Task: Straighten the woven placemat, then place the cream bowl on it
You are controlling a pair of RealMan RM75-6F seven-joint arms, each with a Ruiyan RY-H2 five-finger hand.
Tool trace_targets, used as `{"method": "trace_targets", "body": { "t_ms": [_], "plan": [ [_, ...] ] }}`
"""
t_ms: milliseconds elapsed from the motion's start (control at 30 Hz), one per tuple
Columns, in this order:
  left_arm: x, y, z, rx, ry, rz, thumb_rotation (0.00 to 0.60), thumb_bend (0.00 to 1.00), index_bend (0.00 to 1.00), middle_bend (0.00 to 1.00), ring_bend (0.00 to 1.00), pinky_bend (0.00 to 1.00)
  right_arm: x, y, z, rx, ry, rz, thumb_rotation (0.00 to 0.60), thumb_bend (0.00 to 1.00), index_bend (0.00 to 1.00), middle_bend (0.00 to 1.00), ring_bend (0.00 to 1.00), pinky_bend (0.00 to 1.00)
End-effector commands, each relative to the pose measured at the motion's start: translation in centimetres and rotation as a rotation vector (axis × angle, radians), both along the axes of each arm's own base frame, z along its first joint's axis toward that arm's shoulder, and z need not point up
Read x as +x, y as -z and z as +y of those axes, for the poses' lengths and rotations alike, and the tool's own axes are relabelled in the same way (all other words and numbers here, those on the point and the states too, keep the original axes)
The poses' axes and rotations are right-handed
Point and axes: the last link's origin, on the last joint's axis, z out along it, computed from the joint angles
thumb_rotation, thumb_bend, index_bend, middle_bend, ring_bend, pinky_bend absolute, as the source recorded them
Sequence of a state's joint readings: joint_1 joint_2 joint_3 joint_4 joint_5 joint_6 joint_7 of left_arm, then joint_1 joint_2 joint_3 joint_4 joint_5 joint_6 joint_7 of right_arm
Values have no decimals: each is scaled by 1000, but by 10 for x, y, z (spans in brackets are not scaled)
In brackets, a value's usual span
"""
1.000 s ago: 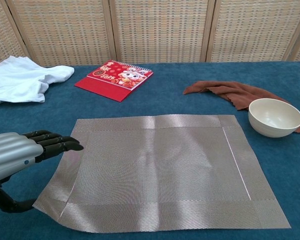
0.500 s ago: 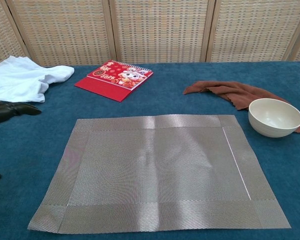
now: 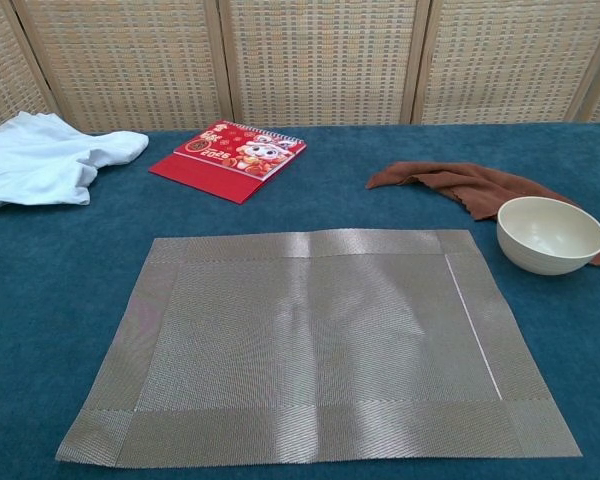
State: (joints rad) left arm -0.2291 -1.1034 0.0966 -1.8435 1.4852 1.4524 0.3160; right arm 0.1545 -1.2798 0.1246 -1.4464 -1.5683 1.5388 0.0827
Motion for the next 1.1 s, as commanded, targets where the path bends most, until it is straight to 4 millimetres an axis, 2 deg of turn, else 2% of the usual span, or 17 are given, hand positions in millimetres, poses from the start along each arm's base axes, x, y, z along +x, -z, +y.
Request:
{"method": "trace_targets", "body": {
  "t_ms": [33, 300, 467, 833, 1100],
  "plan": [
    [-1, -5, 2, 21, -7, -6, 600, 250, 0, 0, 0, 0, 12, 24, -22, 67, 5, 53, 600, 276, 289, 67, 0, 0],
    [-4, -11, 4, 38, -24, -18, 600, 250, 0, 0, 0, 0, 26, 65, -60, 147, 42, 109, 600, 275, 331, 95, 0, 0],
    [-5, -12, 5, 29, -29, -24, 600, 250, 0, 0, 0, 0, 29, 80, -74, 174, 61, 116, 600, 273, 351, 101, 0, 0],
    [-8, -12, 11, 17, -48, -44, 600, 250, 0, 0, 0, 0, 23, 110, -86, 222, 107, 126, 600, 302, 401, 114, 0, 0],
    [-9, -10, 13, 9, -52, -46, 600, 251, 0, 0, 0, 0, 17, 120, -93, 231, 127, 131, 600, 338, 445, 133, 0, 0]
  ]
}}
